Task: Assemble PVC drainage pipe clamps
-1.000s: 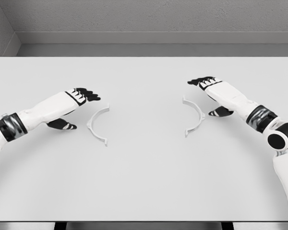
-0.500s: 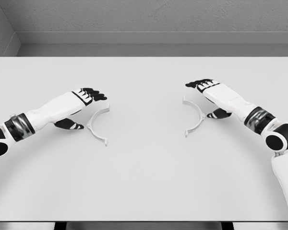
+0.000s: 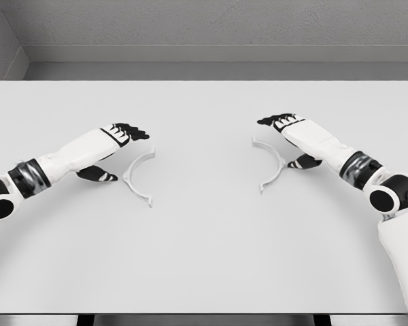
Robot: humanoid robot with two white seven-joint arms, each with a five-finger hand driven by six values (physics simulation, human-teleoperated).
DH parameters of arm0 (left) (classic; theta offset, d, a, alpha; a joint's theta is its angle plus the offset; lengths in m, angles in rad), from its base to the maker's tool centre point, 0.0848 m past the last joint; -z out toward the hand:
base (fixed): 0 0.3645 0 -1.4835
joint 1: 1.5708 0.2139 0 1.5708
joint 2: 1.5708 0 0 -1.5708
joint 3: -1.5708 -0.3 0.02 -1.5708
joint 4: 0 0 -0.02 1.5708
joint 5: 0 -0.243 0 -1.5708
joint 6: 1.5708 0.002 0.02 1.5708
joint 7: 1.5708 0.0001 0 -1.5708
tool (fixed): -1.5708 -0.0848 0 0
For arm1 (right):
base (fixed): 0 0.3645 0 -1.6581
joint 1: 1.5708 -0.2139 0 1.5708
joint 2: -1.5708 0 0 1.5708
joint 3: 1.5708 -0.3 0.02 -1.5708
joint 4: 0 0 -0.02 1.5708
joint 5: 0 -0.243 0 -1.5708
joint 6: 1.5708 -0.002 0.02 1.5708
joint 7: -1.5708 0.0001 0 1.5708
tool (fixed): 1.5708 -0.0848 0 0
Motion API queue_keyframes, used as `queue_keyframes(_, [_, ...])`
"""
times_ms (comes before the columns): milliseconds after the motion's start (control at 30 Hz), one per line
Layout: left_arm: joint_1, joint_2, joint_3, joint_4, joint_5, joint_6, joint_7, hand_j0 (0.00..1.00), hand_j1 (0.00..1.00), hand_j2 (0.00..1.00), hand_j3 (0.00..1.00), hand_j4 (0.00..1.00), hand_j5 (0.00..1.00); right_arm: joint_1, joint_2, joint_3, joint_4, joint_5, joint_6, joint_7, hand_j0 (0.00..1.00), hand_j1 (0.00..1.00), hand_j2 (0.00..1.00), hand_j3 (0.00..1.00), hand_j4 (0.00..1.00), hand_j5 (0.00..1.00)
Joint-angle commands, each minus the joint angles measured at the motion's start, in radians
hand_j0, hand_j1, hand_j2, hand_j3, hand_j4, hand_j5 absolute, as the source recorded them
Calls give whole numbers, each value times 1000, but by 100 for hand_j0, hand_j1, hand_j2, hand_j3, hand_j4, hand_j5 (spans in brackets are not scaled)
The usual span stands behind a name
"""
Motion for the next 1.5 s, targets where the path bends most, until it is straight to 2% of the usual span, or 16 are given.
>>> queue_keyframes(0, [0, -4, 1, 5, 7, 0, 1, 100, 100, 100, 100, 100, 100, -2, 0, -1, 2, -6, 10, -1, 100, 100, 100, 100, 100, 100])
queue_keyframes(100, [0, -12, 1, 3, 8, 0, 1, 100, 100, 100, 100, 100, 100, -26, -1, -2, 37, -6, 14, -1, 100, 100, 100, 100, 100, 100])
queue_keyframes(200, [-2, -18, 1, 3, 8, 0, 1, 100, 100, 100, 100, 100, 100, -26, -1, -1, 40, -6, 13, -2, 100, 100, 100, 100, 100, 100])
queue_keyframes(733, [0, -40, 2, -1, 7, 0, 1, 100, 100, 100, 100, 100, 100, -26, 16, 33, 22, -4, 16, 1, 100, 100, 100, 100, 100, 100])
queue_keyframes(1467, [6, -112, 2, -15, 7, 0, 1, 100, 100, 100, 100, 100, 100, -60, 58, 87, 25, -3, 37, 1, 100, 100, 100, 100, 100, 100])
